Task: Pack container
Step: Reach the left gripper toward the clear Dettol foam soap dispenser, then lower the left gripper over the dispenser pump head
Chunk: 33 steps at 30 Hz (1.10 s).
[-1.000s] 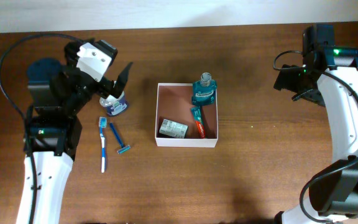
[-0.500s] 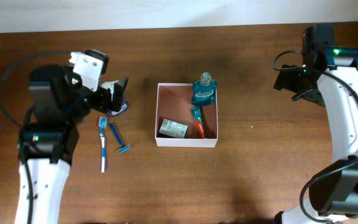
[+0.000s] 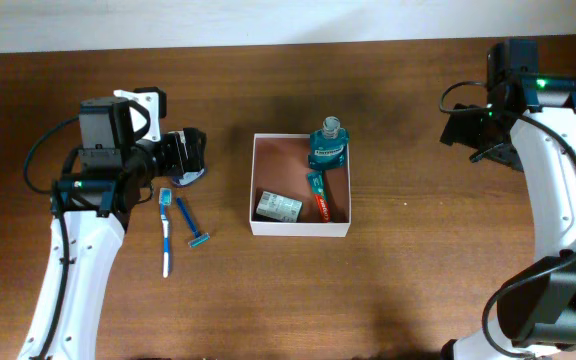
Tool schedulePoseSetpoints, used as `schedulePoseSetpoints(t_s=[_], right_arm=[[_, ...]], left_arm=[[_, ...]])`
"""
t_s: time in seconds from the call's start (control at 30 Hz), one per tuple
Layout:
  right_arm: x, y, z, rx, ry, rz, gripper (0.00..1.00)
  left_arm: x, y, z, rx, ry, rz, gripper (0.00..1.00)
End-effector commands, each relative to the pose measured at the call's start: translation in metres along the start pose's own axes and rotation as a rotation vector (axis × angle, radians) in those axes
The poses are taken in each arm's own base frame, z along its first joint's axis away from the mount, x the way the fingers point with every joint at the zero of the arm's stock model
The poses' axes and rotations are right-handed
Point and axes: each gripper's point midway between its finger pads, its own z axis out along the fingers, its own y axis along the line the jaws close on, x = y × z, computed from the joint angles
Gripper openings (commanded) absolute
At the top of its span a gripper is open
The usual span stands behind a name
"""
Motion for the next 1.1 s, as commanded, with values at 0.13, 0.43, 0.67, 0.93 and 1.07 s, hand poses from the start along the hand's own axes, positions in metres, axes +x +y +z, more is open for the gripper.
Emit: schedulePoseSetpoints(t_s=[0.13, 0.43, 0.67, 0.93, 1.07], right_arm=[[-0.004, -0.001, -0.006, -0.005, -0.019, 0.007, 0.99], [-0.004, -0.001, -0.006, -0.005, -0.019, 0.007, 0.99], [-0.004, -0.001, -0.006, -0.005, -0.019, 0.007, 0.99], [-0.004, -0.001, -0.006, -0.005, -0.019, 0.007, 0.99], [-0.004, -0.001, -0.006, -0.005, -0.019, 0.007, 0.99]], left_arm=[[0.007, 0.011, 0.016, -0.038, 0.046, -0.024, 0.77], [0.009, 0.032, 0.028, -0.13, 0.085, 0.41, 0.8], [0.032, 0.042, 0.056, -0.103, 0.202, 0.631, 0.85], [0.012, 0.041, 0.064, -0.121, 0.118, 0.644, 0.75], [0.009, 0.041, 0.063, -0.124, 0.106, 0.645, 0.64]])
